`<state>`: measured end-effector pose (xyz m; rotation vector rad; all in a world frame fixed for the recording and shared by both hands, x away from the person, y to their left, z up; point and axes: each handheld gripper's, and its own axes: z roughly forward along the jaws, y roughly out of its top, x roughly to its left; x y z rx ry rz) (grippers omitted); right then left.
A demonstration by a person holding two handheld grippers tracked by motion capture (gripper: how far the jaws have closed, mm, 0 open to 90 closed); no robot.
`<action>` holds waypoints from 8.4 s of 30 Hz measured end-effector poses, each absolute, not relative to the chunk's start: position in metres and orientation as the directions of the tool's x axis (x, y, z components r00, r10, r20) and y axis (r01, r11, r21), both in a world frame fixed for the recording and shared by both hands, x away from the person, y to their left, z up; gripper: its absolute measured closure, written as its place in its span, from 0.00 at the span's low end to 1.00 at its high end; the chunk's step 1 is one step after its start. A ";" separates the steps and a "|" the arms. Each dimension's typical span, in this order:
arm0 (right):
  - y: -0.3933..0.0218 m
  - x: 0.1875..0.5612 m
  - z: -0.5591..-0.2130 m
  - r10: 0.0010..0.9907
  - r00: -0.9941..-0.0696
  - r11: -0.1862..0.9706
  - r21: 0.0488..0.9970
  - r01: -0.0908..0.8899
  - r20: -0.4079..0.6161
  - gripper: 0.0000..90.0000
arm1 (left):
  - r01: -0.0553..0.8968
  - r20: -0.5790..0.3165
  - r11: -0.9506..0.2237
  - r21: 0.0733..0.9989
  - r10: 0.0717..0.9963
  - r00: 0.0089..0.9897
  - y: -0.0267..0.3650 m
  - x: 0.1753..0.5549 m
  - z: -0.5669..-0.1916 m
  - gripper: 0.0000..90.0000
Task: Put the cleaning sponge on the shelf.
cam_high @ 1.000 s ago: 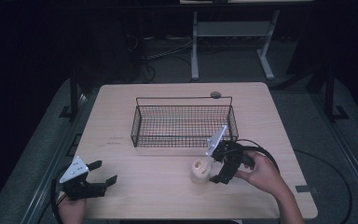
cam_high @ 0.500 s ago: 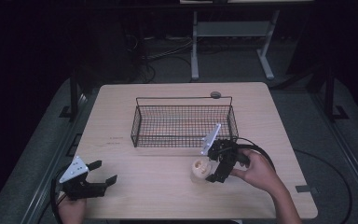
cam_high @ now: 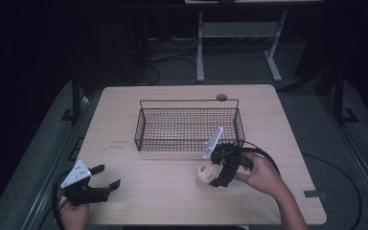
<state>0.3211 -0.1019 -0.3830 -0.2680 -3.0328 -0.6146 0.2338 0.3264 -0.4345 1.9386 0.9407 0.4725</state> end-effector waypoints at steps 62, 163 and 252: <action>-0.088 0.331 -0.372 0.126 -0.990 0.919 0.368 0.141 0.065 0.31 | 0.421 -0.044 -0.300 0.856 0.769 0.638 0.327 0.233 -0.434 0.15; -0.084 0.402 -0.310 0.156 -0.982 0.909 0.374 0.184 0.104 0.31 | 0.418 -0.046 -0.294 0.859 0.770 0.636 0.328 0.233 -0.434 0.15; -0.068 0.503 -0.361 0.351 -0.926 0.866 0.327 0.378 0.140 0.31 | 0.415 -0.057 -0.275 0.867 0.773 0.631 0.331 0.232 -0.433 0.15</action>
